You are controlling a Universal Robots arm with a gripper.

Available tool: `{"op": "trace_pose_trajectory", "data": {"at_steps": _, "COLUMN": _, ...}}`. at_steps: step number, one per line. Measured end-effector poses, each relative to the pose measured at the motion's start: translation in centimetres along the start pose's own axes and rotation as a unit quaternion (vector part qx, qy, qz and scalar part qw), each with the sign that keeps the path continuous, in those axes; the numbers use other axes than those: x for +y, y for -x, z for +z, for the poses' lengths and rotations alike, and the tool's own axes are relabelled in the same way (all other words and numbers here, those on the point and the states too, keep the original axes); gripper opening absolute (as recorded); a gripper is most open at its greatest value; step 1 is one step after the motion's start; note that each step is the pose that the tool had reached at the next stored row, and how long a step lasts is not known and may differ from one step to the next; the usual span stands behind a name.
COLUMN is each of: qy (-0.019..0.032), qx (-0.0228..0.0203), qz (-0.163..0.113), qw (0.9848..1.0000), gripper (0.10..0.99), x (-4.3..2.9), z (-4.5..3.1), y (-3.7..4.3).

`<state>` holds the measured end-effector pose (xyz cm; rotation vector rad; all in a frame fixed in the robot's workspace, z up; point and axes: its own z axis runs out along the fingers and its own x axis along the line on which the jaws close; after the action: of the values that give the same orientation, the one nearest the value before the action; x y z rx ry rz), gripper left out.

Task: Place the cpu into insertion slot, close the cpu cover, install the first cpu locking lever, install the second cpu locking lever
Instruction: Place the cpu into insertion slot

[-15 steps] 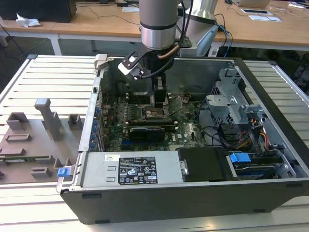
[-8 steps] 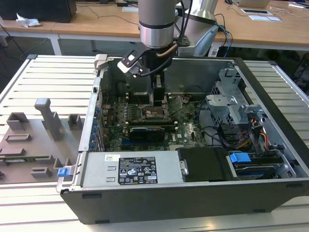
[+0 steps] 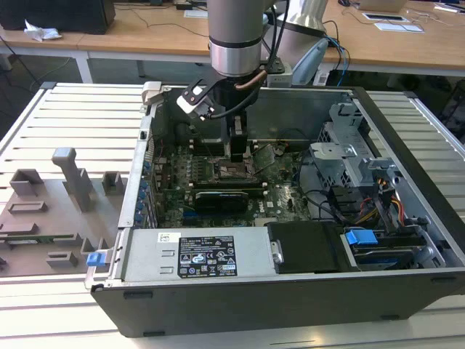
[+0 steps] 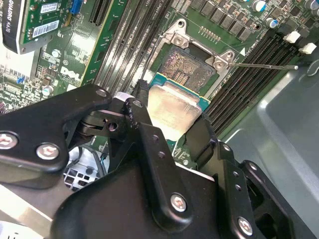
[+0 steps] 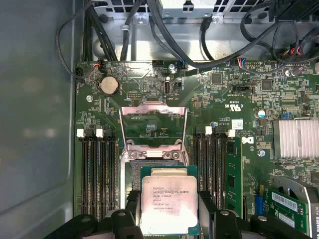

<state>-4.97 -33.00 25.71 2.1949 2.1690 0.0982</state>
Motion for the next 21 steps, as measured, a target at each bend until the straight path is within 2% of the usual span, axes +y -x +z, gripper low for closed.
{"op": "trace_pose_trajectory", "data": {"at_steps": 16, "qy": 0.0, "qx": 0.0, "qz": 0.0, "qw": 1.0, "gripper": 0.541, "x": -0.12, "z": 1.46, "y": 0.01}}
{"op": "trace_pose_trajectory", "data": {"at_steps": 21, "qy": 0.0, "qx": 0.0, "qz": 0.0, "qw": 1.0, "gripper": 0.541, "x": -0.18, "z": 2.18, "y": 0.01}}
